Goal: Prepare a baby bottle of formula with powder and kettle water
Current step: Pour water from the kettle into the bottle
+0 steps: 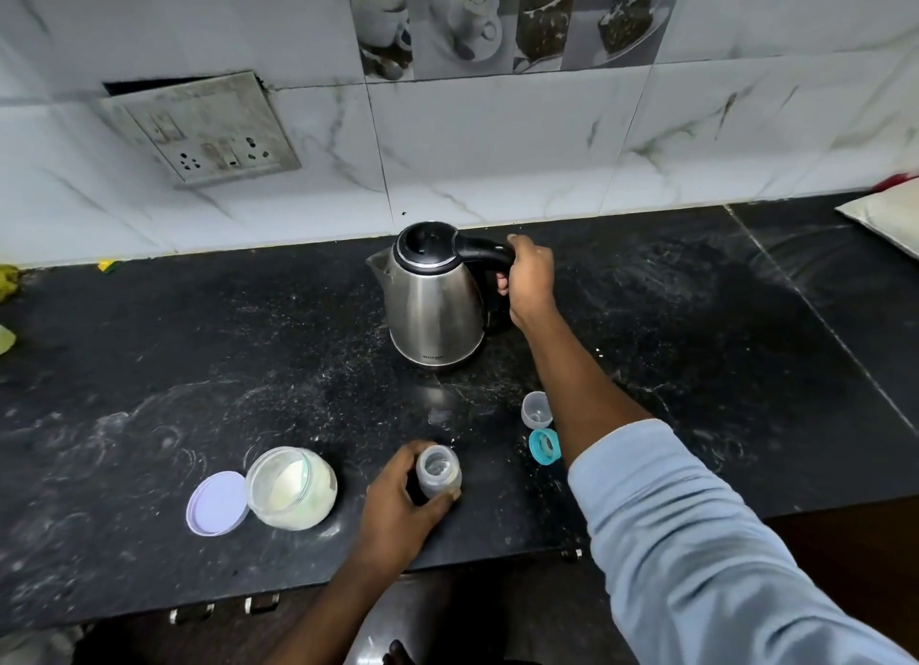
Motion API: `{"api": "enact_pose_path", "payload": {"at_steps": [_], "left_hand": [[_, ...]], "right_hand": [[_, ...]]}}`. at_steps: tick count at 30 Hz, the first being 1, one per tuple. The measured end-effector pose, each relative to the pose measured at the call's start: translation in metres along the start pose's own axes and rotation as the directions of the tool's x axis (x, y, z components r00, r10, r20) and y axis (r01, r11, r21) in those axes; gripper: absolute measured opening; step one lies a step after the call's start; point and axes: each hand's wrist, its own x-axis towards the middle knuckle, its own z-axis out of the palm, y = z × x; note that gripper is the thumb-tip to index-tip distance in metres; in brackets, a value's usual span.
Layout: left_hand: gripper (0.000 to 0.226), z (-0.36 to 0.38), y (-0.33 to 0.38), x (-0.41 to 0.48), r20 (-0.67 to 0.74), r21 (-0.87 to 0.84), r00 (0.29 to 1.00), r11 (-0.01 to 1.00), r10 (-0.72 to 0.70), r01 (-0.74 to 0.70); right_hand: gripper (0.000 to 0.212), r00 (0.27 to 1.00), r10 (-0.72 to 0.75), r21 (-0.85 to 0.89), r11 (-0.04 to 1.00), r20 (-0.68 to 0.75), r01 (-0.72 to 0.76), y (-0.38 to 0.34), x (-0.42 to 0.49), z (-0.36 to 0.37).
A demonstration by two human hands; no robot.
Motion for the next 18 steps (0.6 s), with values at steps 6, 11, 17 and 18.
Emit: {"api": "enact_pose_path", "payload": {"at_steps": [6,11,17,18], "left_hand": [[0.054,-0.004,0.012,0.000,-0.020,-0.001,1.000,1.000,0.002,-0.002],[0.051,-0.012,0.036,0.010,-0.065,-0.069,0.998,0.997,0.026,-0.031],[0.057,-0.016,0.059,0.026,-0.071,-0.094,0.995,0.993,0.068,-0.075],[0.058,-0.016,0.061,0.028,-0.062,-0.099,0.995,0.992,0.073,-0.079]], "right_hand": [[0.033,0.992,-0.110,-0.002,0.994,-0.059,0.110,-0.069,-0.011,-0.033],[0.031,0.970,-0.214,-0.051,0.977,-0.114,0.209,-0.126,-0.038,-0.070],[0.033,0.955,-0.242,-0.079,0.970,-0.169,0.232,-0.146,-0.090,-0.116],[0.033,0.955,-0.242,-0.081,0.970,-0.174,0.231,-0.144,-0.098,-0.124]]}}
